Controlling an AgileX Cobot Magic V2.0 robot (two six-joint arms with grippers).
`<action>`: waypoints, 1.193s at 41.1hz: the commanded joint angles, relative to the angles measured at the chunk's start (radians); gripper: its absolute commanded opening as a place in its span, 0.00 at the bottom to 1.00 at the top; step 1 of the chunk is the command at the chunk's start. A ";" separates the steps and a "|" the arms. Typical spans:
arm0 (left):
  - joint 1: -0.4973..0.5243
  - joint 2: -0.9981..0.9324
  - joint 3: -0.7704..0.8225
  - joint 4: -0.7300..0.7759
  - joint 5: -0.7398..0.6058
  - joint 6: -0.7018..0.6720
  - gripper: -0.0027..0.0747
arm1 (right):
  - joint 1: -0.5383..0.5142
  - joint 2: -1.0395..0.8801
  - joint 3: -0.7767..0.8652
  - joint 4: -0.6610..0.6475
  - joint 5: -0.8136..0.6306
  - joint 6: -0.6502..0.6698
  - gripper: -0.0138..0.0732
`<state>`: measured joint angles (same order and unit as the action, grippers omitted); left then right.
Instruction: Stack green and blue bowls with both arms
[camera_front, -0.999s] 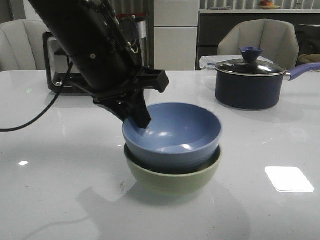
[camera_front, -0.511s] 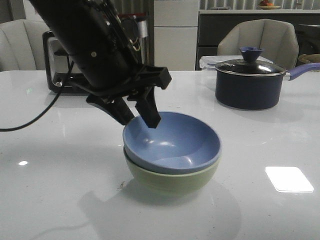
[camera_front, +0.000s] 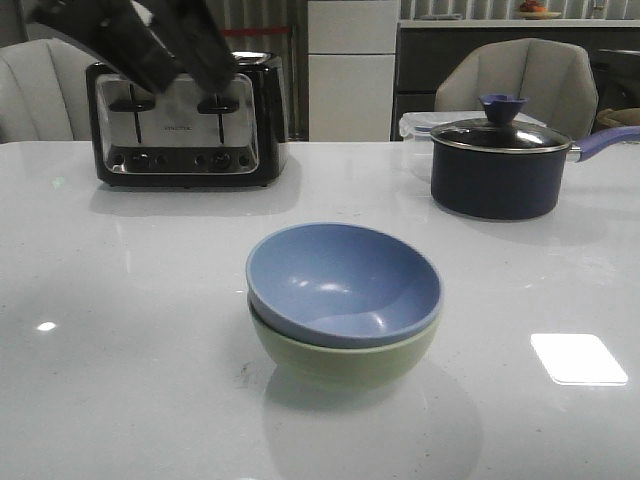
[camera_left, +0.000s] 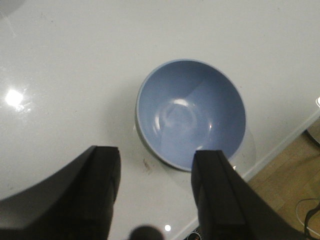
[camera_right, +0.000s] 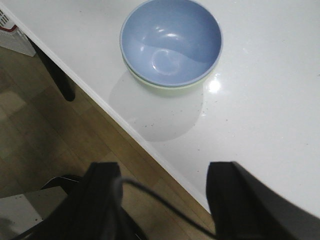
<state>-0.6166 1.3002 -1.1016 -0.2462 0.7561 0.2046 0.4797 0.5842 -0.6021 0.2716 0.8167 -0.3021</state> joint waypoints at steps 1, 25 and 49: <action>-0.007 -0.132 0.038 -0.006 -0.028 0.029 0.55 | 0.001 0.000 -0.027 0.017 -0.064 -0.007 0.72; -0.007 -0.572 0.391 0.045 -0.027 0.029 0.55 | 0.001 0.000 -0.027 0.005 -0.062 -0.007 0.72; -0.004 -0.576 0.410 0.125 -0.023 0.017 0.28 | 0.001 0.000 -0.027 -0.031 0.010 -0.007 0.34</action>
<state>-0.6192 0.7285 -0.6631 -0.1147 0.7954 0.2312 0.4797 0.5842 -0.6021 0.2370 0.8693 -0.3021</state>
